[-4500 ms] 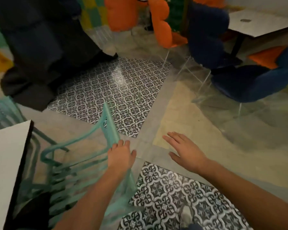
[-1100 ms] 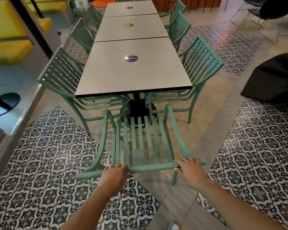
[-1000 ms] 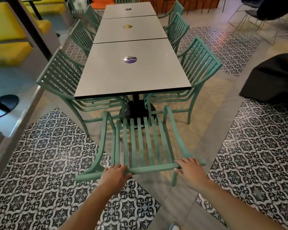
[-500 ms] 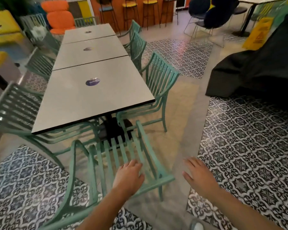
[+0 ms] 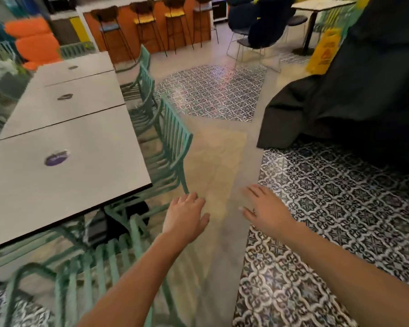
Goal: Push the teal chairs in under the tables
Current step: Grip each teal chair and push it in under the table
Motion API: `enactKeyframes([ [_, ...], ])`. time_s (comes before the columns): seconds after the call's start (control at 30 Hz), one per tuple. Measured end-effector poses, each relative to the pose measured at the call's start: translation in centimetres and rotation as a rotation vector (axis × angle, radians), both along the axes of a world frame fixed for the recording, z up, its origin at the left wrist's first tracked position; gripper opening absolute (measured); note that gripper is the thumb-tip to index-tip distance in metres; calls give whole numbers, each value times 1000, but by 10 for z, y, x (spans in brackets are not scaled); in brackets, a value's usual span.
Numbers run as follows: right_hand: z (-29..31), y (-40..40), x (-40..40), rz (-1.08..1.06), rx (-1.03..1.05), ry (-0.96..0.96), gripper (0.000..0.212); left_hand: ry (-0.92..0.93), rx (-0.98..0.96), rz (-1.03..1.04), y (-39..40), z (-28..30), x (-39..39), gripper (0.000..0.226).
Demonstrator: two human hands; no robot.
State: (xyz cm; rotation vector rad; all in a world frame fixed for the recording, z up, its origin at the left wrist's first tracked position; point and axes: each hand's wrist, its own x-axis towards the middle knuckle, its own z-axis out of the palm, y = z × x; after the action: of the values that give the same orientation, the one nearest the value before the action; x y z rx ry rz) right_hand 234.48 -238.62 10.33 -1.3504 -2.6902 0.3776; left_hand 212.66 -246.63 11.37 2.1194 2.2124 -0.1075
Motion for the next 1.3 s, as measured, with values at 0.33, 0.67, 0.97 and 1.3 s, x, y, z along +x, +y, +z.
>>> enactKeyframes([
  [0.33, -23, 234, -4, -3, 28, -31, 56, -83, 35, 107, 238, -32, -8, 44],
  [0.67, -32, 481, -40, 119, 21, -17, 57, -41, 79, 234, 459, -31, -50, 44],
  [0.97, -45, 692, -165, 550, 5, -64, 56, -23, 59, 608, 605, -40, -105, 41],
  [1.3, -62, 780, -386, 1078, 56, 10, 62, -51, 67, 1159, 632, -82, -207, 48],
])
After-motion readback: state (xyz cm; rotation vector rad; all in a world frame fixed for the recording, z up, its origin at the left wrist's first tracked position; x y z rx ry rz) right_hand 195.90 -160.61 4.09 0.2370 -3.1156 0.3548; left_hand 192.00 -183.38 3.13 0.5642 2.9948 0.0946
